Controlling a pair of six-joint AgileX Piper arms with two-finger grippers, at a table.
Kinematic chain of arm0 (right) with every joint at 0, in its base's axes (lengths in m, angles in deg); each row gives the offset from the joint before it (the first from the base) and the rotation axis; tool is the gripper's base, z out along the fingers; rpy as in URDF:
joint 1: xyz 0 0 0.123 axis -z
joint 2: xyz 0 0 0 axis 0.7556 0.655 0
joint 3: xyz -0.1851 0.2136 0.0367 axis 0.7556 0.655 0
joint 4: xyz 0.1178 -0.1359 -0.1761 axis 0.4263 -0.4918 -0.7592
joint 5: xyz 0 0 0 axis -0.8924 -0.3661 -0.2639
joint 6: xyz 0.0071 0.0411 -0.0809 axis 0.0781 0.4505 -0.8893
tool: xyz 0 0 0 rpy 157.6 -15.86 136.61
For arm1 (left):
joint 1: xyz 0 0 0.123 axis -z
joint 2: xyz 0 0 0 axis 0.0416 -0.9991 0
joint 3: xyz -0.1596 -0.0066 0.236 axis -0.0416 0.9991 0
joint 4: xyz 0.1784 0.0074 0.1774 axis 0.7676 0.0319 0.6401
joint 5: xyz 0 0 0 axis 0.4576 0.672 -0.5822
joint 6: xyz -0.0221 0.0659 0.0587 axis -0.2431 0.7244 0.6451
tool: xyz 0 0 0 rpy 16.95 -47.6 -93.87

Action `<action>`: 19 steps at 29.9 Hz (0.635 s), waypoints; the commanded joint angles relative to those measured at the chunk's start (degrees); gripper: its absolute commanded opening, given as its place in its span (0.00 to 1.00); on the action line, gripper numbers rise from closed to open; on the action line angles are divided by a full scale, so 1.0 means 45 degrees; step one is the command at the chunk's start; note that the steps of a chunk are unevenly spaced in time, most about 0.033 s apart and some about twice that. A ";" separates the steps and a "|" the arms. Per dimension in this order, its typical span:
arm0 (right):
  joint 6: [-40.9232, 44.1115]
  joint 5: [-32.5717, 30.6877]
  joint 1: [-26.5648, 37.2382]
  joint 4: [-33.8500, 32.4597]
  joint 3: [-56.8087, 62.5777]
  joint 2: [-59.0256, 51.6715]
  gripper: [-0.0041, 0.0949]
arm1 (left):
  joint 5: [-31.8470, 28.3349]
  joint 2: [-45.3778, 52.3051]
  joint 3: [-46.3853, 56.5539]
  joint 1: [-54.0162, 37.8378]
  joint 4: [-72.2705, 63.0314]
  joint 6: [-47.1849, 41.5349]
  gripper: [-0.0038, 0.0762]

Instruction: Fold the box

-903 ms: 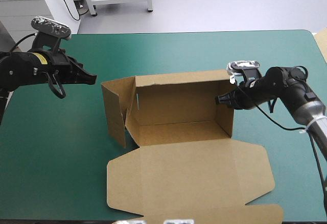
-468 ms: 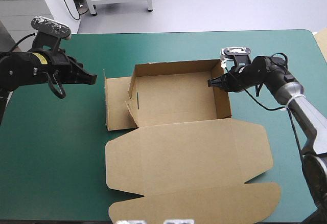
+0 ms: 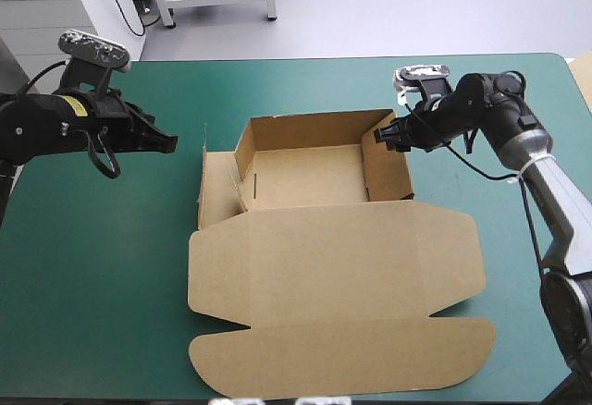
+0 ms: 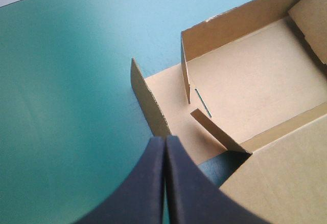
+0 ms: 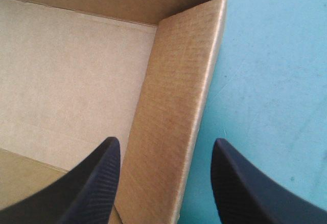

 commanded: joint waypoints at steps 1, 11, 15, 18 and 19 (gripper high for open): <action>-0.0147 -0.0790 0.0043 -0.0259 -0.1411 -0.0616 0.55 | 0.0484 0.0362 -0.0384 -0.0022 -0.0143 -0.0248 0.04; 0.0195 -0.2257 0.0043 -0.0800 -0.2637 -0.0306 0.56 | 0.0484 0.0362 -0.0384 -0.0022 0.0551 -0.0394 0.04; 0.0647 -0.2574 0.0043 -0.0800 -0.2637 0.0496 0.56 | 0.0484 0.0362 -0.0384 -0.0022 0.0551 -0.0413 0.04; 0.0770 -0.2801 0.0043 -0.0776 -0.2637 0.1255 0.56 | 0.0484 0.0362 -0.0384 -0.0022 0.0551 -0.0413 0.04; 0.0864 -0.2775 0.0043 -0.0722 -0.2637 0.1489 0.56 | 0.0484 0.0362 -0.0384 -0.0022 0.0551 -0.0413 0.04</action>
